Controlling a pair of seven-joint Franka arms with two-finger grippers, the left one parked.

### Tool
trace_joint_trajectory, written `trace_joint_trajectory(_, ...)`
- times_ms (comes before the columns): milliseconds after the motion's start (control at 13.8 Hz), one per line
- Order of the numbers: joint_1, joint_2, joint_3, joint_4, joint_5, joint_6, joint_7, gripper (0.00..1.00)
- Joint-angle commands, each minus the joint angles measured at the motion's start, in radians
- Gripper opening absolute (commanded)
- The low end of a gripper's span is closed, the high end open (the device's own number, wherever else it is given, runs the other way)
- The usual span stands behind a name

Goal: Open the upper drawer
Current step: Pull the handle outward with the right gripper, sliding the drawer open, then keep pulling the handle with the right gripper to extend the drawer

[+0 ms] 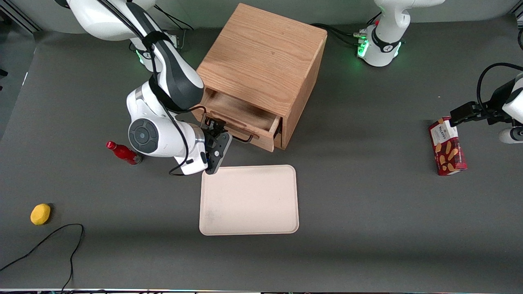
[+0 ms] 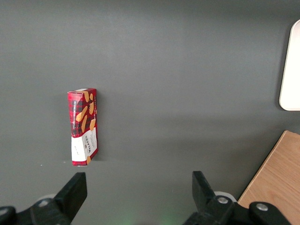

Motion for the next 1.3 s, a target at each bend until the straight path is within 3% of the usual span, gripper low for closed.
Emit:
trace_joint_trajectory(0,-0.011,0.021,0.004,0.05,-0.008,-0.002,-0.034,1.0)
trace_joint_trajectory(650,-0.01,0.05,0.004,0.053,-0.009,0.038,-0.018,1.0)
trace_joint_trajectory(1227,-0.03,0.114,-0.003,0.157,-0.023,0.043,-0.02,1.0)
